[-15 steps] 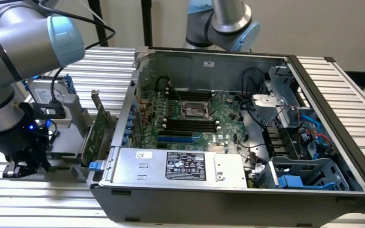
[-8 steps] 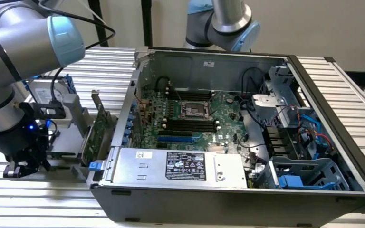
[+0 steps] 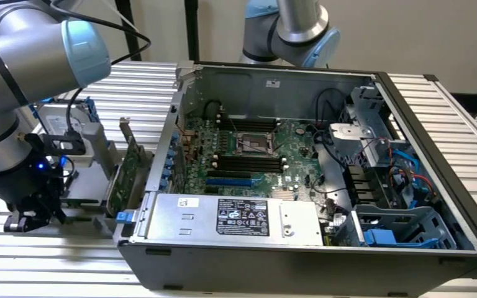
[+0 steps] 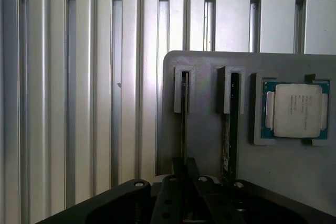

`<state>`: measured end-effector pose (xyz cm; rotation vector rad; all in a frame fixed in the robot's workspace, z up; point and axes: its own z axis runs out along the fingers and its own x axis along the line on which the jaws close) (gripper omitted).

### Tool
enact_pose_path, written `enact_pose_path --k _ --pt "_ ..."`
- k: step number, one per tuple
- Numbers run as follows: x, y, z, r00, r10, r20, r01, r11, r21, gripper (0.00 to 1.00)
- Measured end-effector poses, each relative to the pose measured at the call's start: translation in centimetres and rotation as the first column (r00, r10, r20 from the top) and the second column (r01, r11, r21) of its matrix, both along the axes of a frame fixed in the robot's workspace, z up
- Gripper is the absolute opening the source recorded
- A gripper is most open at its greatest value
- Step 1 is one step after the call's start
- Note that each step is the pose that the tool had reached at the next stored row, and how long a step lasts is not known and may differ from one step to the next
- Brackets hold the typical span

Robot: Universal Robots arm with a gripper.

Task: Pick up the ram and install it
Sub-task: 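Pick up the ram and move it above insertion slot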

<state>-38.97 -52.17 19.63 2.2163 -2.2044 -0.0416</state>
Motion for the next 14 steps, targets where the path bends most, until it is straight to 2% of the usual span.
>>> enact_pose_path --k 3,6,14 --pt "0.0 0.00 0.44 1.0000 0.000 0.0001 0.000 1.0000 0.0001 0.00" --pt "0.0 0.00 1.29 1.0000 0.000 0.0001 0.000 1.0000 0.0000 0.00" --pt "0.0 0.00 4.79 1.0000 0.000 0.0001 0.000 1.0000 0.0001 0.00"
